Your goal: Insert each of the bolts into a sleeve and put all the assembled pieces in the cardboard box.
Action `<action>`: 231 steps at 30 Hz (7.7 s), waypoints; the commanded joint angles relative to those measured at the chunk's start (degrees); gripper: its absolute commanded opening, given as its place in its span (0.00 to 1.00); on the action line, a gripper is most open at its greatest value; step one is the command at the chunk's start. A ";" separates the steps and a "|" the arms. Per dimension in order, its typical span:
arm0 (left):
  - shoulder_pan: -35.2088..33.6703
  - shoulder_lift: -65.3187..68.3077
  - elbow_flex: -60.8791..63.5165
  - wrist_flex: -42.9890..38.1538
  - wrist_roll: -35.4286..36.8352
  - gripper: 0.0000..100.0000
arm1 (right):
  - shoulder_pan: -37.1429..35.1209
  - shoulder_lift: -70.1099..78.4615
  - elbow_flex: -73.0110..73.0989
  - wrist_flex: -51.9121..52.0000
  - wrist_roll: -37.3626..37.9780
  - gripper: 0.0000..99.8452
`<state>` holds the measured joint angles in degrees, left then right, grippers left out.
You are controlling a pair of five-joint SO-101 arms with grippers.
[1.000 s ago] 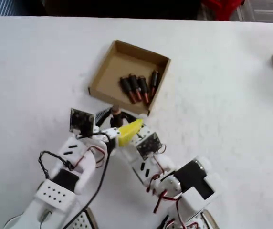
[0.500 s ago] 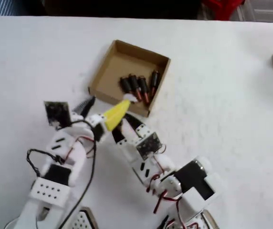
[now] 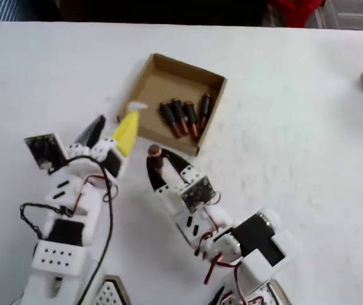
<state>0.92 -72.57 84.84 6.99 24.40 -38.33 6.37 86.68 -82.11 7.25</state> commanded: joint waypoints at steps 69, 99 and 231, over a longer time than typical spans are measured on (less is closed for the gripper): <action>-5.41 -32.04 11.43 58.99 -35.16 0.02 | 15.16 -82.24 -10.02 110.37 -0.44 0.02; -5.41 -32.04 11.52 58.81 -35.16 0.02 | 17.98 -37.49 -66.46 141.05 -4.92 0.02; -16.40 -31.96 12.13 64.18 -35.16 0.02 | 39.96 -94.02 4.04 138.51 7.21 0.02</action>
<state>-13.05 -104.04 97.14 69.14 -10.42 -0.35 -88.13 88.62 57.14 14.20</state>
